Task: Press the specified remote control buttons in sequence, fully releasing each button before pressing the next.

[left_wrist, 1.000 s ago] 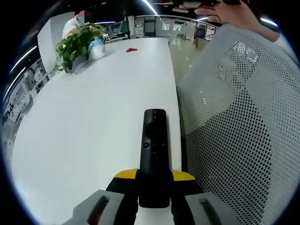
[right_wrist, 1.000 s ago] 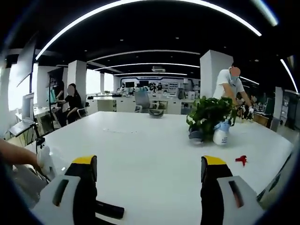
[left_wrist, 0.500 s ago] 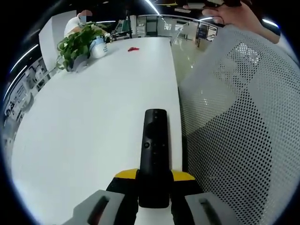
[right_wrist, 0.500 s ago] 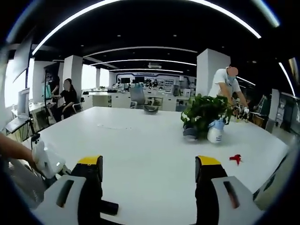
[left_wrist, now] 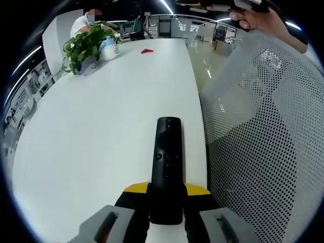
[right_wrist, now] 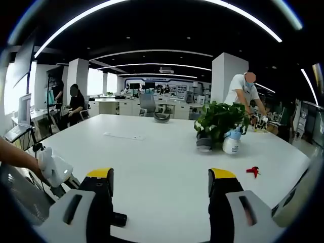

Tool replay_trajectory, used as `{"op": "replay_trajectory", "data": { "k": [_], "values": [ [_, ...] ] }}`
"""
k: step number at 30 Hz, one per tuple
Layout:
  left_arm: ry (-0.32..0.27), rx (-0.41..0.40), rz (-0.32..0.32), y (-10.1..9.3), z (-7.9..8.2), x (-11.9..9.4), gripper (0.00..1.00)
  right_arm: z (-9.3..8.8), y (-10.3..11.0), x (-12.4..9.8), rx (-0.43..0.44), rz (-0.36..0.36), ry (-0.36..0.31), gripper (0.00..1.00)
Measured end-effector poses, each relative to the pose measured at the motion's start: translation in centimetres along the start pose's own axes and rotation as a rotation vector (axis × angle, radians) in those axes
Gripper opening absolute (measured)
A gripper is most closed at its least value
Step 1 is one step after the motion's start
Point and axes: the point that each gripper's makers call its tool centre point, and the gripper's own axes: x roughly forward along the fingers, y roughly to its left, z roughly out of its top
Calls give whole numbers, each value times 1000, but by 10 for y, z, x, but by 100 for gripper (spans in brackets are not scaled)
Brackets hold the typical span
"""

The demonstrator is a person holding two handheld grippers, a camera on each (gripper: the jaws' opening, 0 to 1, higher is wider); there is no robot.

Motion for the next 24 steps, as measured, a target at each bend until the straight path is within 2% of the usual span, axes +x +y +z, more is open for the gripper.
{"op": "replay_trajectory", "data": {
  "k": [16,24],
  "values": [
    [22,-18,18,16,-1,-1,24,-5,3,2,-20,11,34,77],
    [61,-32,28,35,-3,-2,24,-6,3,2,-22,8,39,76]
  ]
}}
